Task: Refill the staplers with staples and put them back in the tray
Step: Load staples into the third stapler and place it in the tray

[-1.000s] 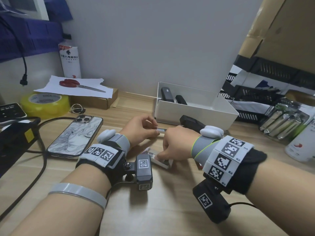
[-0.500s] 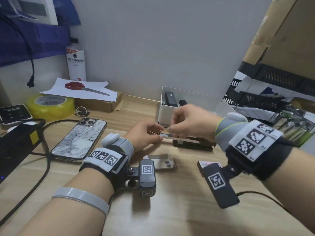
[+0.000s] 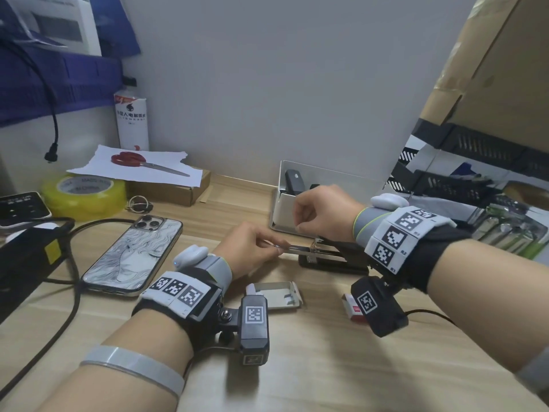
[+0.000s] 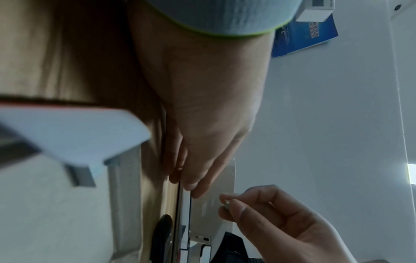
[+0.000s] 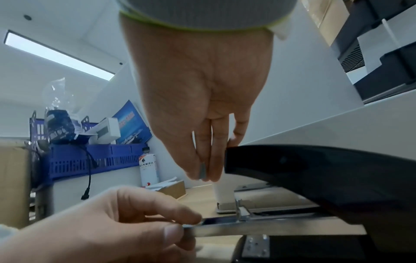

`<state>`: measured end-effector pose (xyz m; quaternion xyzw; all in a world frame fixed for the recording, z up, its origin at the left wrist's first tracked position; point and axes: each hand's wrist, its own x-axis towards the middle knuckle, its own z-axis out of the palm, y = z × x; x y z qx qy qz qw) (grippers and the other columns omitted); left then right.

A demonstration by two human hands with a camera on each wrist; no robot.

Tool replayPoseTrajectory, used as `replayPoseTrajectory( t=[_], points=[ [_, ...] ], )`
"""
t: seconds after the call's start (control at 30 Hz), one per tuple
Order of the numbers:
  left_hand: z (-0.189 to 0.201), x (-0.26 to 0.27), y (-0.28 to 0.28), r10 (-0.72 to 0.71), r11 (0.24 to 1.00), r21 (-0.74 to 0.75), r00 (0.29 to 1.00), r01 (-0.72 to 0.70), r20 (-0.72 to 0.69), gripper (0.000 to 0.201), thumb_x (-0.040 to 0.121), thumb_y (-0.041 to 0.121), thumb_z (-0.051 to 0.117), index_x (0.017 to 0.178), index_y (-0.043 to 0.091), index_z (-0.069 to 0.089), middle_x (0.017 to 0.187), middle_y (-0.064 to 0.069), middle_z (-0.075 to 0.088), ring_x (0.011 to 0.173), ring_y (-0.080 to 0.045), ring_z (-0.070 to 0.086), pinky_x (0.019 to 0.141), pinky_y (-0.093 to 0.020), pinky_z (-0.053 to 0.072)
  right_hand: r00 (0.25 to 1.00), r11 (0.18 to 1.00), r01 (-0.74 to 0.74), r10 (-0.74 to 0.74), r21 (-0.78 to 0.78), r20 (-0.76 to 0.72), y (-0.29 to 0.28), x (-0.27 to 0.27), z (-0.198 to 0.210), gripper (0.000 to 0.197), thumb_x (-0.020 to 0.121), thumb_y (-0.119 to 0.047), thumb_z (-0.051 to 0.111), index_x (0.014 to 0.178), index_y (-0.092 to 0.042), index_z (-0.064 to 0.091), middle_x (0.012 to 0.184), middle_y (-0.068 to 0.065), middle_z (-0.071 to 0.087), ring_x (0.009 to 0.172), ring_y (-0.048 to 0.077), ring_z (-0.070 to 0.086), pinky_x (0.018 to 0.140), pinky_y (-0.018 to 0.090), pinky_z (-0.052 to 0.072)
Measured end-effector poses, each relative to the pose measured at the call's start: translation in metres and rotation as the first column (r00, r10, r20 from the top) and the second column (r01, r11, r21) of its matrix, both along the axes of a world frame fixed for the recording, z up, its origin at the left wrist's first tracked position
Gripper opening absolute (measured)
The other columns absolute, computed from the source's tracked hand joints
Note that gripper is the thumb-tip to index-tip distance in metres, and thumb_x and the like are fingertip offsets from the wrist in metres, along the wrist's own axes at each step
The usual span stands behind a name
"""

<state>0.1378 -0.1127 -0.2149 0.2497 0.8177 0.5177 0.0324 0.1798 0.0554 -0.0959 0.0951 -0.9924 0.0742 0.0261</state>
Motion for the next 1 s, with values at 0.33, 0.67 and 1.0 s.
replayPoseTrajectory(
  t=[0.33,0.67,1.0],
  points=[
    [0.003,-0.001,-0.003,0.035,0.999,-0.001,0.999,-0.035,-0.033,0.005,0.079,0.019,0.083,0.081,0.023,0.082,0.08,0.008,0.079,0.082,-0.01,0.074,0.079,-0.021,0.055,0.999,0.99,-0.024,0.018,0.141,0.046,0.0,-0.003,-0.016,0.002,0.072,-0.02,0.069,0.074,-0.021,0.069,0.068,-0.01,0.066,0.073,0.011,0.062,0.071,0.035,0.057],
    [0.001,-0.002,-0.004,0.019,0.999,0.032,1.0,-0.019,0.003,0.006,0.079,0.015,0.082,0.081,0.02,0.079,0.082,0.004,0.08,0.085,-0.013,0.075,0.089,-0.033,0.059,0.988,0.989,-0.132,0.126,0.063,0.088,0.001,-0.003,-0.026,0.018,0.074,-0.012,0.067,0.091,-0.02,0.07,0.078,-0.01,0.074,0.076,0.008,0.068,0.075,0.026,0.055],
    [-0.003,-0.005,-0.004,-0.002,0.998,0.066,1.0,0.0,0.031,0.011,0.078,0.01,0.081,0.078,0.021,0.078,0.082,0.001,0.08,0.086,-0.02,0.076,0.091,-0.042,0.059,0.988,0.99,-0.141,0.139,0.018,0.066,0.0,-0.004,-0.032,0.016,0.076,-0.016,0.071,0.091,-0.02,0.07,0.077,-0.011,0.074,0.075,0.006,0.068,0.077,0.03,0.056]
  ],
)
